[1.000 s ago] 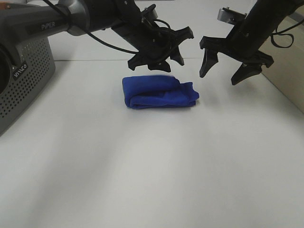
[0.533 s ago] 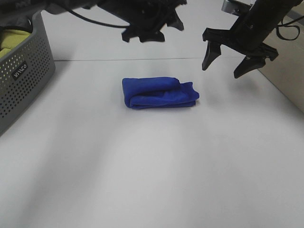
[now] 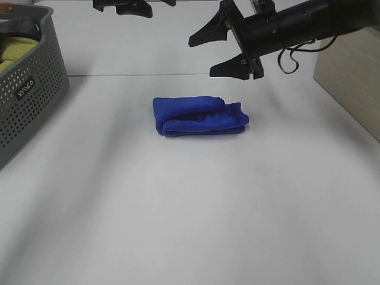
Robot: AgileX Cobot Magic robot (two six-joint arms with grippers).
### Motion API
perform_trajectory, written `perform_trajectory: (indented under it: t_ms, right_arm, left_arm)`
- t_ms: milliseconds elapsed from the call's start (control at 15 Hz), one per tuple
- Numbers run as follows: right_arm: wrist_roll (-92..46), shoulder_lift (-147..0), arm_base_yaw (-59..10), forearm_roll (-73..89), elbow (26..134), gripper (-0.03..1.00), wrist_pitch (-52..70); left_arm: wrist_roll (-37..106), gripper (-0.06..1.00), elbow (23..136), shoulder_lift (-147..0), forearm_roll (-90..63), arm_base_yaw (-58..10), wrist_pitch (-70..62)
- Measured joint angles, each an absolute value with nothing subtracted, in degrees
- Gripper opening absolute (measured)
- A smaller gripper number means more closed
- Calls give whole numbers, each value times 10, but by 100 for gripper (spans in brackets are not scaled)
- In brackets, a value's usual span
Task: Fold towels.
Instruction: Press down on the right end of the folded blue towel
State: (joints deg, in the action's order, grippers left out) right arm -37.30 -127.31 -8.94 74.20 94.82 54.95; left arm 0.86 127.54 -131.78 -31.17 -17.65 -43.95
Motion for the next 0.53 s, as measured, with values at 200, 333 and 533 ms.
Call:
perform_trajectory:
  t_ms: [200, 333, 533]
  right_arm:
    - [-414, -1342, -89, 824, 948, 78, 579]
    - [-418, -1384, -89, 830, 957, 78, 579]
    - [-375, -1415, -89, 787, 961, 78, 564]
  left_arm:
    - [9, 56, 1275, -1318, -300, -176, -455]
    - [9, 56, 1275, -1318, -300, -176, -455]
    - [10, 56, 1275, -1318, -295, -176, -468]
